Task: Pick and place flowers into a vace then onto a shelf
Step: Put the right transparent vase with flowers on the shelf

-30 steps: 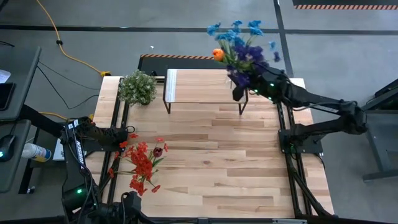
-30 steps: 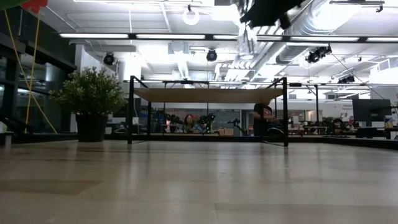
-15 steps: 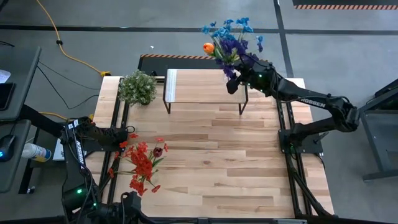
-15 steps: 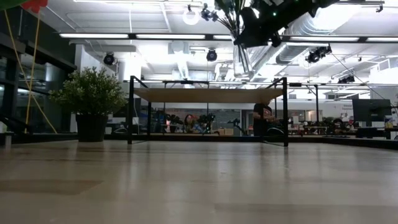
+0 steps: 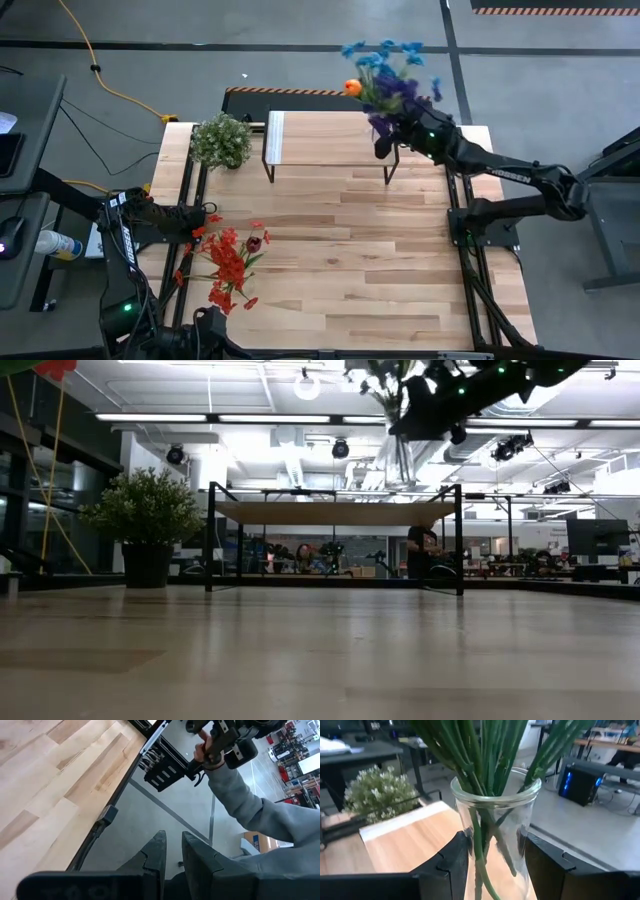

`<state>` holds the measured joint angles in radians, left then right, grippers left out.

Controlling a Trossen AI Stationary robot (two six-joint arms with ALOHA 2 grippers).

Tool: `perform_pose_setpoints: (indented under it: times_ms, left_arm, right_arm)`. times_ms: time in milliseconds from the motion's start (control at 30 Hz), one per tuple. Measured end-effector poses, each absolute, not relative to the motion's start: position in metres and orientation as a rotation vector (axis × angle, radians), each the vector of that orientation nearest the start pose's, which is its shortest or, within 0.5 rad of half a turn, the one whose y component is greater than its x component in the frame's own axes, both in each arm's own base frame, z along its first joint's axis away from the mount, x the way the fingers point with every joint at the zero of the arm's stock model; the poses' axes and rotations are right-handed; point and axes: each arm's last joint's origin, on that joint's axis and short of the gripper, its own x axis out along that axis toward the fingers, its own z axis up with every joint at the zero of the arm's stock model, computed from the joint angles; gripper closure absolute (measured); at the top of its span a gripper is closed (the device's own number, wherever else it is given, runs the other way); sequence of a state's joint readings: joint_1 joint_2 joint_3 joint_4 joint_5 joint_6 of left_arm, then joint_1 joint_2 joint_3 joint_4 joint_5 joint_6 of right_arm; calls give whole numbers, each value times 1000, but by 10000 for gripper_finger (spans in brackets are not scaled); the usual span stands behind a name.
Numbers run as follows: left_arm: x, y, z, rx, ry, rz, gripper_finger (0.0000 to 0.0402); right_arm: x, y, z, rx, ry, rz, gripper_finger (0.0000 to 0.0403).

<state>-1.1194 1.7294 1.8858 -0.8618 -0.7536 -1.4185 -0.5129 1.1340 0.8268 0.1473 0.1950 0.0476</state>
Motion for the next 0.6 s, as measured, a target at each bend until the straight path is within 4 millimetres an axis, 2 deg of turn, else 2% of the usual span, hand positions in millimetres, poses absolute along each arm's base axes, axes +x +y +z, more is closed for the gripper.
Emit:
perform_pose_setpoints:
  times_ms: [233, 600]
  left_arm:
    - [176, -317, 404, -810, 535, 21, 307]
    - [176, -316, 405, -810, 516, 32, 307]
  right_arm:
    - [200, -120, 301, 70, 98, -719, 245]
    - [198, -123, 299, 59, 62, -739, 245]
